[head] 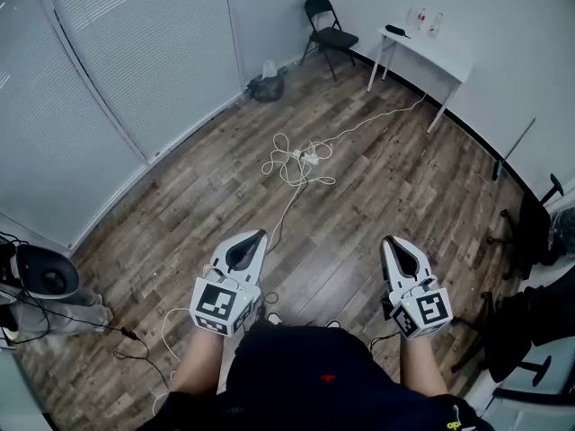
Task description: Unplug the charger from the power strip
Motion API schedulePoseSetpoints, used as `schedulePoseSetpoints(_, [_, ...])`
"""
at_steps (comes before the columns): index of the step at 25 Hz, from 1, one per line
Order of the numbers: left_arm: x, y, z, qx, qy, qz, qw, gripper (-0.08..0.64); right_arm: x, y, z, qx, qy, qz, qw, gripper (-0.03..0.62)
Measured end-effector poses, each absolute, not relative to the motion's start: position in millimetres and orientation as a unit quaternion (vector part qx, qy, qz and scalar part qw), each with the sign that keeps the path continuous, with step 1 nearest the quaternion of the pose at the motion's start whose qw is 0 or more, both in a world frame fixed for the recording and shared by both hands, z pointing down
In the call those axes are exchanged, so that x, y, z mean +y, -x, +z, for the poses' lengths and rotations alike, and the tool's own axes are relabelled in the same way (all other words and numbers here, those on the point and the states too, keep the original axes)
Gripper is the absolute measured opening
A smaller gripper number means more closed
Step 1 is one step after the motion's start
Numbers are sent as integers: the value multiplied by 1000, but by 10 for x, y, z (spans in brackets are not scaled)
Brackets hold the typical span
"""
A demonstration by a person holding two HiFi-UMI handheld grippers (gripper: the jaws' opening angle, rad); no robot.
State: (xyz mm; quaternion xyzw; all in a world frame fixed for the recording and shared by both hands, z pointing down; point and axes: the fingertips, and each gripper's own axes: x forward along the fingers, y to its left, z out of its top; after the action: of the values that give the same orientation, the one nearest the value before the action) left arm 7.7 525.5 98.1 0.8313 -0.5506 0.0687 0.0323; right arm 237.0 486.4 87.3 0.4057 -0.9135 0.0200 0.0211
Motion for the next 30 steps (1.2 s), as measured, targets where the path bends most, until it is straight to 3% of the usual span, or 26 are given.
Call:
schedulePoseSetpoints(11, [5459, 881, 1342, -556, -827, 42, 71, 18, 5073, -1270, 991, -922, -383, 0, 59, 32])
schedulePoseSetpoints(21, [4939, 998, 1428, -556, -826, 46, 80, 18, 4475, -1268, 1107, -918, -391, 7, 59, 32])
schedulePoseSetpoints(30, [3669, 525, 1500, -557, -824, 64, 83, 18, 3214, -1742, 1359, -918, -392, 36, 47, 32])
